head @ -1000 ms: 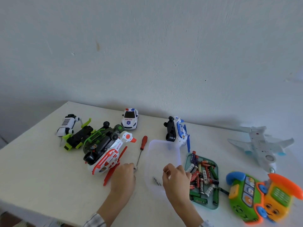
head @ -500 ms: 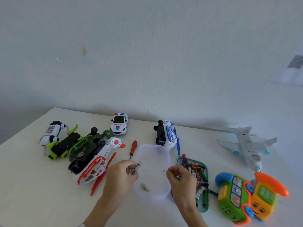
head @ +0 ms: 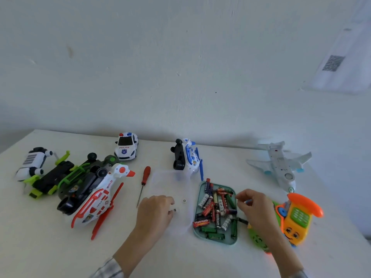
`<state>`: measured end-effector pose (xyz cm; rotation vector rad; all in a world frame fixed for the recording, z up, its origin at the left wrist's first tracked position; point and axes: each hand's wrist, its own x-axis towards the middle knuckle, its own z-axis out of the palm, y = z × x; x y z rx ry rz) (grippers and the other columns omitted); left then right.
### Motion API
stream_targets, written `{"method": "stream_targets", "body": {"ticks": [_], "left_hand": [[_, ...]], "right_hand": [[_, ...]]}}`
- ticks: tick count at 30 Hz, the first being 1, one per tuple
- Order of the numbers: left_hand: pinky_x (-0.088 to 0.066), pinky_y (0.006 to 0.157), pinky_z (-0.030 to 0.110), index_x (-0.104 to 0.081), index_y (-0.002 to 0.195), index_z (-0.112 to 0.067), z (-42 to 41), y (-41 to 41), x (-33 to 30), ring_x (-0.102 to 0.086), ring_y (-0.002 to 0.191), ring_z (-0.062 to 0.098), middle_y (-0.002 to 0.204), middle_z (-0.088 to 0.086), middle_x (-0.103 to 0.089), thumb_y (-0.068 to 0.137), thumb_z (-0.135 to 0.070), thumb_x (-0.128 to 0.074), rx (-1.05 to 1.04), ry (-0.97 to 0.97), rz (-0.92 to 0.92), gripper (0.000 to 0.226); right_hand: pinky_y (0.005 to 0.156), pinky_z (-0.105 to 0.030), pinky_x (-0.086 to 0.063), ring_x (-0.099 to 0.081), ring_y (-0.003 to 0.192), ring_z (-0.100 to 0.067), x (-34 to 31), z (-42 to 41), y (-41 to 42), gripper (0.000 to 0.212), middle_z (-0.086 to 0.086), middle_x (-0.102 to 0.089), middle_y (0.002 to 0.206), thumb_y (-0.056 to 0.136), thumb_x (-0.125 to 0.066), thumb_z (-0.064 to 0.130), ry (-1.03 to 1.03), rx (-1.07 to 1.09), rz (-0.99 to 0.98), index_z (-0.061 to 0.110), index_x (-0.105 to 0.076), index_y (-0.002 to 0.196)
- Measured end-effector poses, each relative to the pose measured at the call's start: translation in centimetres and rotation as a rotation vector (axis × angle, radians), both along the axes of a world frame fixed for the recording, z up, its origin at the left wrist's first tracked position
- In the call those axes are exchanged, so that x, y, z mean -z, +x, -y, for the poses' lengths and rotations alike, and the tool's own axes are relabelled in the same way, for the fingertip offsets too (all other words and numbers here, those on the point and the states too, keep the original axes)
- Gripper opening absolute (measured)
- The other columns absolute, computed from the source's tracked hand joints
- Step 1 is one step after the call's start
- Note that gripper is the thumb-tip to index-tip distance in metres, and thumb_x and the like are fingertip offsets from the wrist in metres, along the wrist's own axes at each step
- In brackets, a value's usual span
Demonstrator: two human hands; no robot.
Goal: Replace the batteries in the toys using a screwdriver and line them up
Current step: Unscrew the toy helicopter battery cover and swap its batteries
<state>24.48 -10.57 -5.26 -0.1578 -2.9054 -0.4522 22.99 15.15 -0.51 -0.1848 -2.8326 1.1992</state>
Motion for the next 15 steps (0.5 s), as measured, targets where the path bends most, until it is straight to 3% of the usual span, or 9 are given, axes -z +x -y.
{"method": "stream_targets", "body": {"ticks": [1,3,6,10,12,15], "left_hand": [[-0.049,0.073,0.021,-0.068,0.115,-0.032,0.0,0.0,-0.1,-0.067,0.086,0.009,0.099,-0.010,-0.072,0.081,-0.041,-0.073,-0.027,0.048,-0.003,0.035],[-0.044,0.074,0.017,-0.062,0.126,-0.029,0.2,0.2,-0.1,-0.064,0.094,0.008,0.112,-0.009,-0.069,0.087,-0.046,-0.065,-0.044,0.165,-0.026,0.043],[-0.048,0.071,0.022,-0.070,0.112,-0.018,1.7,0.9,-1.3,-0.066,0.089,0.014,0.104,-0.004,-0.071,0.081,-0.035,-0.075,-0.062,0.256,-0.097,0.036],[-0.052,0.079,0.036,-0.072,0.095,-0.004,5.8,1.4,-1.3,-0.062,0.089,0.027,0.096,0.008,-0.067,0.075,-0.010,-0.081,-0.104,0.237,-0.299,0.022],[-0.045,0.086,0.036,-0.072,0.093,-0.001,8.1,2.2,-1.8,-0.058,0.094,0.032,0.101,0.014,-0.064,0.081,-0.016,-0.071,-0.166,0.197,-0.440,0.020],[-0.042,0.084,0.045,-0.071,0.098,0.002,11.5,3.3,-1.9,-0.054,0.094,0.040,0.103,0.021,-0.060,0.080,-0.031,-0.054,-0.248,0.091,-0.512,0.041]], "right_hand": [[0.054,-0.015,-0.038,-0.055,0.066,-0.003,-0.2,-0.2,0.0,0.015,0.012,-0.063,0.076,0.085,-0.063,0.005,0.116,-0.037,-0.010,0.019,-0.067,0.084],[0.063,-0.020,-0.042,-0.056,0.073,-0.010,-0.4,-0.5,0.0,0.021,0.007,-0.064,0.081,0.083,-0.059,0.006,0.400,-0.129,0.029,0.026,-0.062,0.081],[0.074,-0.026,-0.025,-0.042,0.082,-0.018,-0.2,-0.3,0.3,0.025,0.003,-0.054,0.081,0.080,-0.049,0.001,0.756,-0.236,0.106,0.026,-0.051,0.081],[0.076,-0.027,-0.018,-0.046,0.095,-0.020,0.8,0.1,0.5,0.026,0.003,-0.048,0.080,0.085,-0.048,0.002,0.939,-0.312,0.078,0.023,-0.062,0.092],[0.075,-0.028,-0.015,-0.043,0.087,-0.019,1.2,0.1,0.6,0.019,0.005,-0.050,0.078,0.089,-0.050,0.009,0.944,-0.322,0.067,0.025,-0.061,0.089],[0.073,-0.031,-0.014,-0.046,0.087,-0.017,2.1,0.0,0.5,0.013,0.005,-0.052,0.074,0.089,-0.052,0.014,0.935,-0.326,0.057,0.024,-0.057,0.082]]}}
